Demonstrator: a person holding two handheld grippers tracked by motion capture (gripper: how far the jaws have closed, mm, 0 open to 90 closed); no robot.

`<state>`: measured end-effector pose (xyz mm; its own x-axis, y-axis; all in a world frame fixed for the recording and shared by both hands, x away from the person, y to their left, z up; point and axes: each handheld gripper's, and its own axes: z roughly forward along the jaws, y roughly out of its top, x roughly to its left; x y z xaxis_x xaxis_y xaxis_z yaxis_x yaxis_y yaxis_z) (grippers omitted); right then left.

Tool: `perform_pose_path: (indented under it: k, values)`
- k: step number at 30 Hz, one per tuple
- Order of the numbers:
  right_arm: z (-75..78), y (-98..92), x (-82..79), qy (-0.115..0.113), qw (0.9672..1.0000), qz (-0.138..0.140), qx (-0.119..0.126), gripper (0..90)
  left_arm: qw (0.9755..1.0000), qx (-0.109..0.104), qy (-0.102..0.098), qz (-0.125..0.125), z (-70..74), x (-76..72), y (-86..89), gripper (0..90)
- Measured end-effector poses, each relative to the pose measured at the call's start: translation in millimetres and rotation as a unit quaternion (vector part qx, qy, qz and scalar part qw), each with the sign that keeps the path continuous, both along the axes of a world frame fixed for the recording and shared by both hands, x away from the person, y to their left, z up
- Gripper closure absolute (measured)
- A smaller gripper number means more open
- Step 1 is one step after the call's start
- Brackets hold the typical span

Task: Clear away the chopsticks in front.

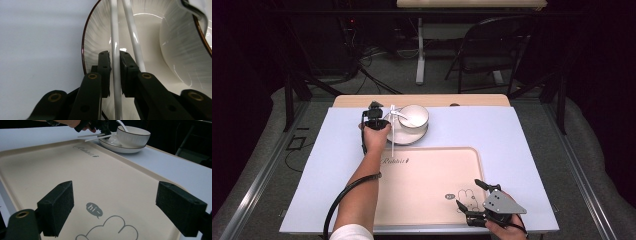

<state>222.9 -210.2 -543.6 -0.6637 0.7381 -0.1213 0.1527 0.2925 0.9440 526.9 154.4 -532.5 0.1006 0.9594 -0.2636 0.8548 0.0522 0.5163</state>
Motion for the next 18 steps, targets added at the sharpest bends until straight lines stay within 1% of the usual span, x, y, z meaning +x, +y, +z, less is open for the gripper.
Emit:
perform_pose_path:
  k: [2, 9, 18]
  values:
    - [0.1, -0.4, 0.1, -0.001, 1.0, 0.0, -0.001, 14.2, 1.0, -0.007, 0.002, 0.002, -0.5, 0.1, 0.2, 82.8]
    - [0.2, -0.3, 0.0, -0.001, 1.0, 0.001, -0.001, 14.2, 0.9999, -0.016, -0.002, 0.006, 1.1, -0.6, 2.0, 84.4]
    - [0.3, 0.2, 0.0, -0.001, 1.0, 0.001, 0.0, 14.2, 0.9996, -0.018, -0.015, 0.014, 9.0, -4.6, 10.4, 84.6]
